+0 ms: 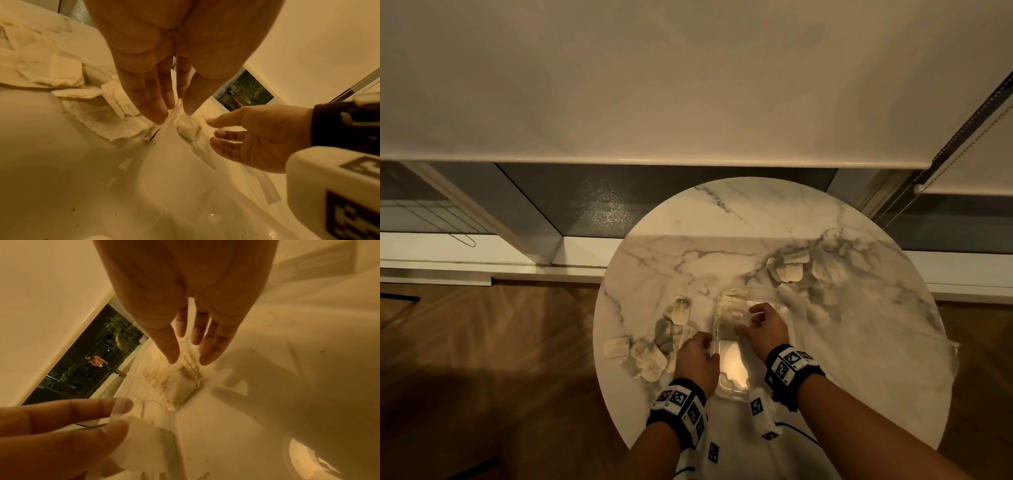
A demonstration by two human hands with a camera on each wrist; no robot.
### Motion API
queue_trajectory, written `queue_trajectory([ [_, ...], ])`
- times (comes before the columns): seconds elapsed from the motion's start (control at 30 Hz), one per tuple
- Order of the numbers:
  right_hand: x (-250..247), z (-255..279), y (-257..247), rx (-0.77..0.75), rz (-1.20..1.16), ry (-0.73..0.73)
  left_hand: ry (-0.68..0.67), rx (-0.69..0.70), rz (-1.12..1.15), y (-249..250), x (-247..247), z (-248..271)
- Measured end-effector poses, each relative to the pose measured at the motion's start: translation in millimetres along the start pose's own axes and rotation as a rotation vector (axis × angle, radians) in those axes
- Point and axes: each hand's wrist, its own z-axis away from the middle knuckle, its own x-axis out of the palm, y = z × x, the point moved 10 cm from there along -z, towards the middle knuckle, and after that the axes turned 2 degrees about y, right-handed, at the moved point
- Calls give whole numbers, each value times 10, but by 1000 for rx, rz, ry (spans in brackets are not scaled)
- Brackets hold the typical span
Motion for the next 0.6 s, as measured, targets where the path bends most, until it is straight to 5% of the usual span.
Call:
queue_trajectory([
  [0.17, 164, 12, 245, 192, 120, -102, -9, 5, -6, -6, 18, -9],
  [0.6, 198, -27, 118, 259, 245, -53, -24, -34, 3, -14, 47, -16],
])
